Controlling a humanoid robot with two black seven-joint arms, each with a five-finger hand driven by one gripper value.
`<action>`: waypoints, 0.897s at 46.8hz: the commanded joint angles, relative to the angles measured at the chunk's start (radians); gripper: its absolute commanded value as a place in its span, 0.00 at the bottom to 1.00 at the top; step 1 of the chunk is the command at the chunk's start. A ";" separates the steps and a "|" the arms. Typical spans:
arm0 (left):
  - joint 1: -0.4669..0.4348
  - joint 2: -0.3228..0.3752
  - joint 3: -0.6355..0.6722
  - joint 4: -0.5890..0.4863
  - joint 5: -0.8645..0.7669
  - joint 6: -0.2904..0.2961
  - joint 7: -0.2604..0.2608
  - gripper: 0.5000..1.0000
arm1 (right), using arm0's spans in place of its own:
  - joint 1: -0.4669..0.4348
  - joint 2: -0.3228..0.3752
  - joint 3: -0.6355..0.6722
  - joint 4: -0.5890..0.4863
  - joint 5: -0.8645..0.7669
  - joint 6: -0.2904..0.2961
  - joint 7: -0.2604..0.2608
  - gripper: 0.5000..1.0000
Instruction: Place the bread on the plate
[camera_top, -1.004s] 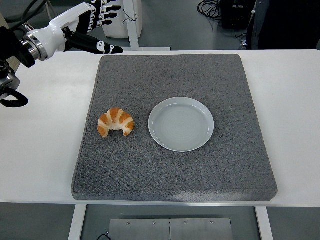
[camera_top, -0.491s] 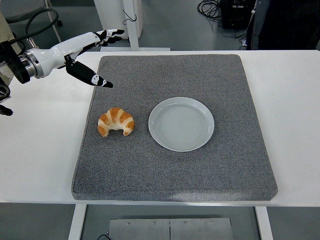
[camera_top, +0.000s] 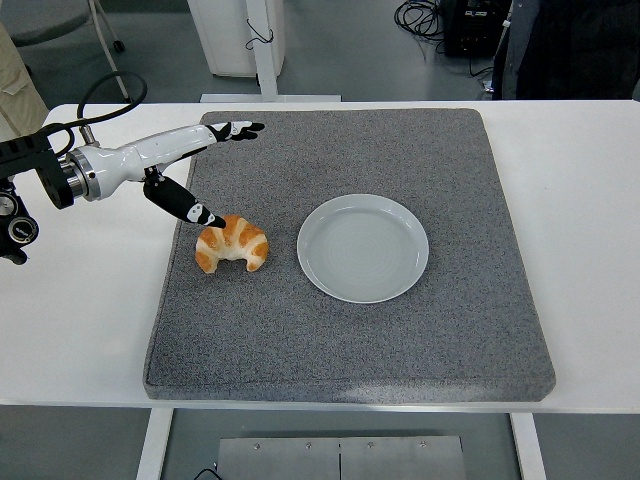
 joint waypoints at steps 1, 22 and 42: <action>0.013 -0.003 -0.001 0.006 0.048 0.020 -0.007 1.00 | 0.000 0.000 0.000 0.000 0.000 0.000 0.000 1.00; 0.128 -0.060 0.003 0.111 0.152 0.082 -0.126 0.99 | 0.000 0.000 0.000 0.000 0.000 0.000 0.000 1.00; 0.169 -0.111 0.007 0.210 0.131 0.108 -0.096 0.99 | 0.000 0.000 0.000 0.000 0.000 0.000 0.000 1.00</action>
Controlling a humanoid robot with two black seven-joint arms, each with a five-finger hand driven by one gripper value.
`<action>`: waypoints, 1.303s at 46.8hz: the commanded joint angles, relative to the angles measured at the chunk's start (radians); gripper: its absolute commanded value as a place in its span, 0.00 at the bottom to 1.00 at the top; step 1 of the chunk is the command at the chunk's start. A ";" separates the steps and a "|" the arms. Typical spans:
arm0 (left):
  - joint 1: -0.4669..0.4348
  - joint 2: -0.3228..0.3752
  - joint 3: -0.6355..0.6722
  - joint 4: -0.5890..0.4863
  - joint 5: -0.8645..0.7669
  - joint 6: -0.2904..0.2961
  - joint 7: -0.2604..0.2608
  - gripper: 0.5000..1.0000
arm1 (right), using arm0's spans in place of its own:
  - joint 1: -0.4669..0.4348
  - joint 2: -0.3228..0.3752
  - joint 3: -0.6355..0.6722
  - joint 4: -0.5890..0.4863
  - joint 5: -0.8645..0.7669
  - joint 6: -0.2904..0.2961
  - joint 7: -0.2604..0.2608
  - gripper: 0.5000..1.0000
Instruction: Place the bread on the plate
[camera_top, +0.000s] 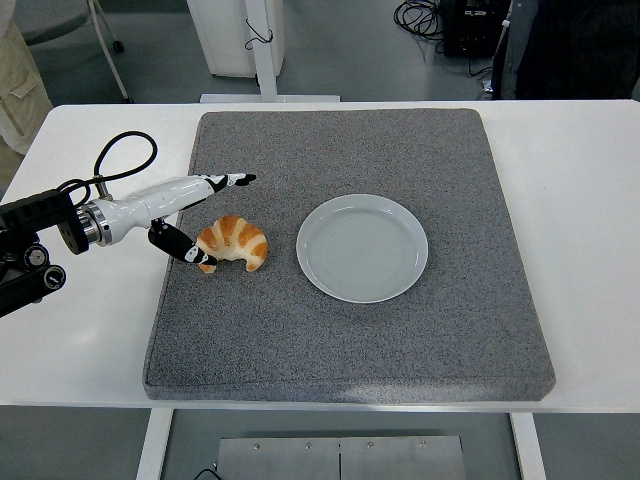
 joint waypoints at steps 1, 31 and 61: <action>0.007 -0.004 -0.001 0.006 -0.001 0.001 -0.001 0.99 | 0.000 0.000 0.000 0.000 0.000 0.000 0.000 1.00; 0.026 -0.097 0.004 0.100 0.017 0.042 -0.034 0.29 | 0.000 0.000 0.000 0.000 0.000 0.000 0.000 1.00; 0.029 -0.094 0.001 0.106 0.017 0.039 -0.100 0.00 | 0.000 0.000 0.000 0.000 0.000 0.000 0.000 1.00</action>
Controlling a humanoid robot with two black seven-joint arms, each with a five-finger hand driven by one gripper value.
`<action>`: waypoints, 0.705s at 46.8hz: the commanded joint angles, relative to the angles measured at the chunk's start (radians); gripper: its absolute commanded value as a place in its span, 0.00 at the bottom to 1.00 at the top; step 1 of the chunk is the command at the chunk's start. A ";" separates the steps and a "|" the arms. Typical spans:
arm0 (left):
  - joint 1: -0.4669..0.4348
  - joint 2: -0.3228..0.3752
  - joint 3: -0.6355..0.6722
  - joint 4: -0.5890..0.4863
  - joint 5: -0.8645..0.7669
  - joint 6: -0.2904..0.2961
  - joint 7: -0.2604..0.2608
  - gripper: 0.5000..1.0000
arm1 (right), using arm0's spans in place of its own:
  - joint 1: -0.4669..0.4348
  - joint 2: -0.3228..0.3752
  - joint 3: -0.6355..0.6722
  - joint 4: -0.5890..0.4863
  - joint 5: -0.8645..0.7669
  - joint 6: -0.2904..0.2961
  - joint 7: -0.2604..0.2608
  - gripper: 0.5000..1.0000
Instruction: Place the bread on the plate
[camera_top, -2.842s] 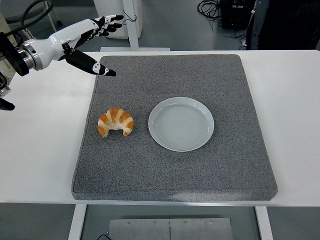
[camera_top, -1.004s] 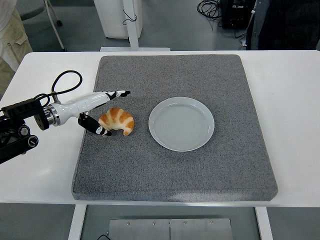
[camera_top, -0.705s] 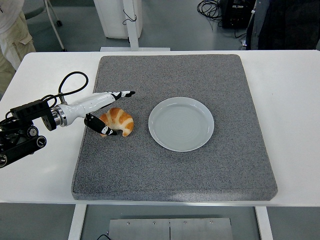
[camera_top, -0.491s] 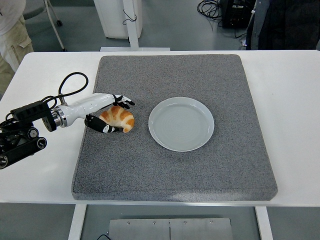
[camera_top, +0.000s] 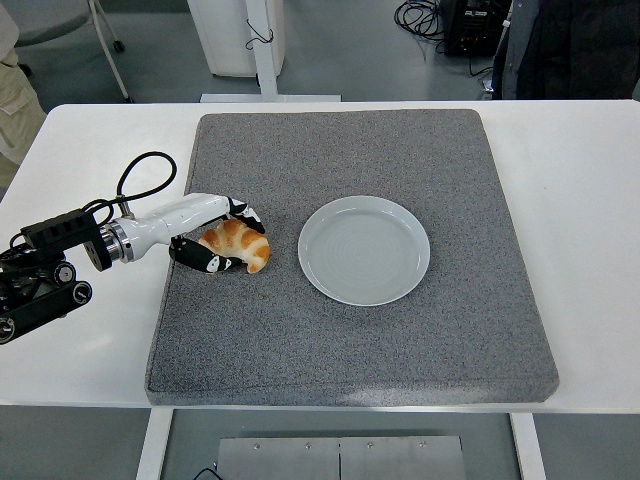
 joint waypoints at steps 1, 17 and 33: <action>-0.012 0.003 -0.004 -0.002 -0.001 -0.001 -0.003 0.00 | 0.000 0.000 0.000 0.000 0.000 0.000 0.000 1.00; -0.102 0.023 -0.002 -0.003 -0.002 -0.010 -0.007 0.00 | 0.000 0.000 0.000 0.000 0.000 0.000 0.000 1.00; -0.221 0.055 -0.002 -0.003 -0.002 -0.050 -0.006 0.00 | 0.000 0.000 0.000 0.000 0.000 0.000 0.000 1.00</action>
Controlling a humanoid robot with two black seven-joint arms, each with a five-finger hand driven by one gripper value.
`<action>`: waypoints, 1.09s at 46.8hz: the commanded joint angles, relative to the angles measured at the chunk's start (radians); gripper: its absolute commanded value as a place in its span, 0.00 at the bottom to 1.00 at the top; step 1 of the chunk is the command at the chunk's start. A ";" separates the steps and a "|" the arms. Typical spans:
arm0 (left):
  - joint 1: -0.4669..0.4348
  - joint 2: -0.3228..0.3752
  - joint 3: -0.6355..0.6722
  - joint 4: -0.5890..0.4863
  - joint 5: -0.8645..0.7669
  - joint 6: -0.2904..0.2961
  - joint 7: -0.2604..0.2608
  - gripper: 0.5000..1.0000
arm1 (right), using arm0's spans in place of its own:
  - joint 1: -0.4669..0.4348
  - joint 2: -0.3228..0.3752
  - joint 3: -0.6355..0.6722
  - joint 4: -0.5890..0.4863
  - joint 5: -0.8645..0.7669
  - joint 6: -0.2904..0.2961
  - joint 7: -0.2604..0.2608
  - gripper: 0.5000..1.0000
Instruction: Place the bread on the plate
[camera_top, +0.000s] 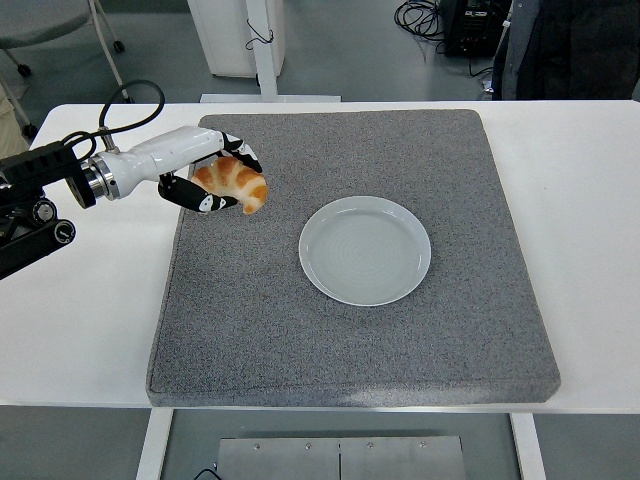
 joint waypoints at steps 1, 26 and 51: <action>-0.038 0.008 -0.001 0.001 -0.001 -0.018 0.002 0.00 | 0.000 0.000 0.000 0.000 0.000 0.000 0.000 1.00; -0.187 0.008 -0.003 0.001 -0.017 -0.106 0.006 0.00 | 0.000 0.000 0.000 0.000 0.000 0.000 0.000 1.00; -0.314 -0.074 -0.001 0.001 0.002 -0.155 0.016 0.00 | 0.000 0.000 0.000 0.000 0.000 0.000 0.000 1.00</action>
